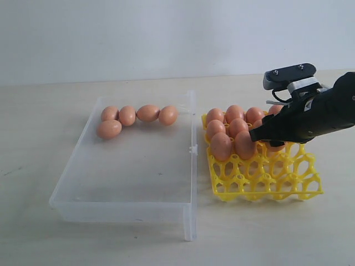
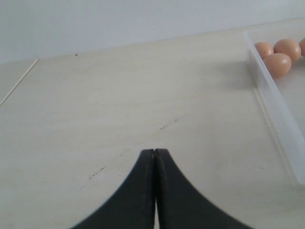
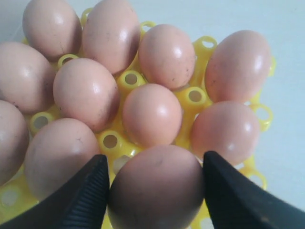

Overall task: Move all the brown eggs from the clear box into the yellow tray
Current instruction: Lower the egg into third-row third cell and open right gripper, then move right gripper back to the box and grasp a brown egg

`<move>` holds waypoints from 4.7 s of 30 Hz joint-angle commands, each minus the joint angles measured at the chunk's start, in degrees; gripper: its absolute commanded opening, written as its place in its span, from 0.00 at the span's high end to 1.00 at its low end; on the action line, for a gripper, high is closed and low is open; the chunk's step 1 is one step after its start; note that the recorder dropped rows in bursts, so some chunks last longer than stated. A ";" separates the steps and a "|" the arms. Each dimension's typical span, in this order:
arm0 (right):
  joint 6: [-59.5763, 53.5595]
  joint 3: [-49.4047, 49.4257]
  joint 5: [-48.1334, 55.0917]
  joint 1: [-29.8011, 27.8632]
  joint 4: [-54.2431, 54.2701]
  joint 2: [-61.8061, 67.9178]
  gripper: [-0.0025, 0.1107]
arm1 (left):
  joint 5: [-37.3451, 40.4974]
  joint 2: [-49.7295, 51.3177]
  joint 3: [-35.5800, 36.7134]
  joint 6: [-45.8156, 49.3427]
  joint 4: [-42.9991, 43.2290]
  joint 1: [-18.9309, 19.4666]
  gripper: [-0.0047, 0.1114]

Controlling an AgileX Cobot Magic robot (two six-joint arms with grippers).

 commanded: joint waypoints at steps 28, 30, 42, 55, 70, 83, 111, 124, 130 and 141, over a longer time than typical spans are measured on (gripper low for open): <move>3.66 0.17 0.35 0.15 -0.45 -0.15 0.57 | -0.52 0.04 -0.23 -0.27 -0.14 -0.34 0.96; 4.14 0.17 0.35 0.15 -0.45 -0.15 0.57 | -0.52 0.04 -0.23 -0.27 -0.14 -0.34 0.96; 7.14 0.17 1.02 2.18 -0.35 -1.38 0.57 | -0.52 0.04 -0.23 -0.27 -0.14 -0.34 0.96; 7.13 0.17 2.56 2.16 -3.00 -1.38 0.57 | -0.52 0.04 -0.23 -0.27 -0.14 -0.34 0.96; 7.13 0.17 0.69 2.04 -3.86 -0.40 0.56 | -0.52 0.04 -0.23 -0.27 -0.14 -0.34 0.96; 7.52 0.17 -0.47 2.04 -3.86 -0.14 0.43 | -0.52 0.04 -0.23 -0.27 -0.14 -0.34 0.96; 0.86 -41.01 13.15 18.14 -2.45 16.29 0.84 | -0.52 0.04 -0.23 -0.27 -0.14 -0.34 0.96; 15.92 -60.18 17.42 23.74 -1.47 33.62 0.50 | -0.52 0.04 -0.23 -0.27 -0.14 -0.34 0.96; 17.60 -69.75 20.35 24.78 -1.85 39.73 0.51 | -0.52 0.04 -0.23 -0.27 -0.14 -0.34 0.96; 21.07 -81.78 31.66 24.78 -2.90 47.26 0.51 | -0.52 0.04 -0.23 -0.27 -0.14 -0.34 0.96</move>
